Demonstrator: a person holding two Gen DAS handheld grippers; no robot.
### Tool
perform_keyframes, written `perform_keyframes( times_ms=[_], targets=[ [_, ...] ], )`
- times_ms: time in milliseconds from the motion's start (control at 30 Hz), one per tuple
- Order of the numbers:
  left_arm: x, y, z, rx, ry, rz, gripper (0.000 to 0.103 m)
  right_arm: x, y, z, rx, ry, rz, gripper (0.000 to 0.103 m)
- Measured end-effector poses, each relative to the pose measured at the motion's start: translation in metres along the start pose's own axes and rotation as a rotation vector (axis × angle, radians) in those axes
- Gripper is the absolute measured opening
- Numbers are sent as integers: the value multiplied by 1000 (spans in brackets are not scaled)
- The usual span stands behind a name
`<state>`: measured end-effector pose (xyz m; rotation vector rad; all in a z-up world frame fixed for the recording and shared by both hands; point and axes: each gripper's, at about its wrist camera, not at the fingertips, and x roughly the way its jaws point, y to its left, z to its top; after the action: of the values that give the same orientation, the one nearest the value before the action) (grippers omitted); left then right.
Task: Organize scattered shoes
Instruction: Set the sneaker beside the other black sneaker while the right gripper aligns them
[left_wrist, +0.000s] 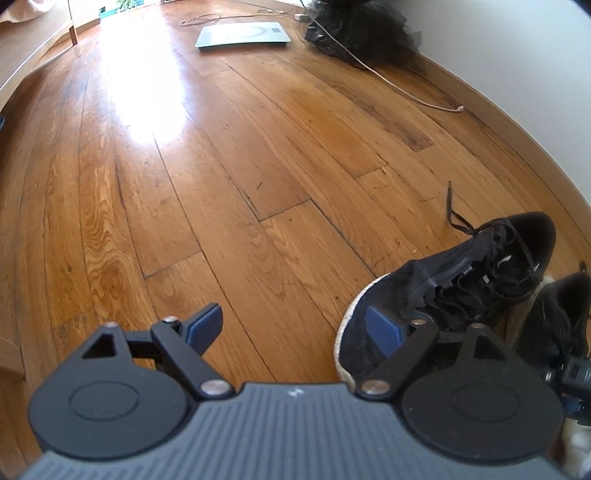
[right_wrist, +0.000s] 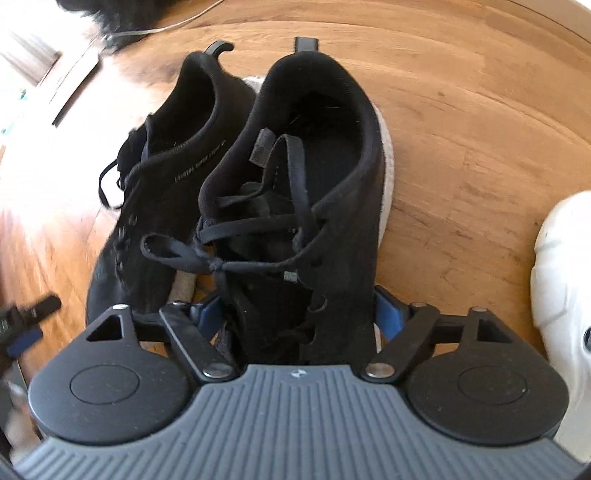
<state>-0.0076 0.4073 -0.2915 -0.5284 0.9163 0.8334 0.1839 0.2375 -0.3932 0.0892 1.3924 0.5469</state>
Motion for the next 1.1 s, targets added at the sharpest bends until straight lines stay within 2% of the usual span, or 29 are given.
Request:
perform_keyframes(
  times_ms=[100,167,267,400,433,533,733,833,1100],
  targets=[
    [1,0,1,-3,3,-6,84,0,8,-1,55,5,1,76],
    [0,0,2,2,0,-7,84,0,11,-2,49,14,10,82],
    [-1,1,3,10,-3,-12,84,-13,6,-7,43,8,31,89],
    [3,3,2,11,12,-9,84,-23,-14,-18,93,3,79,91],
    [3,3,1,9,17,-8,84,-23,-16,-18,98,2,85,90],
    [5,4,-2,8,33,-9,84,-13,-18,-26,103,-2,113,76],
    [8,3,-8,31,48,-16,84,-7,-9,-19,99,2,103,67],
    [9,1,-8,29,50,-15,84,1,-2,-14,123,21,105,69],
    [-11,-25,-11,123,13,-42,84,-25,-2,-20,112,6,158,74]
  ],
)
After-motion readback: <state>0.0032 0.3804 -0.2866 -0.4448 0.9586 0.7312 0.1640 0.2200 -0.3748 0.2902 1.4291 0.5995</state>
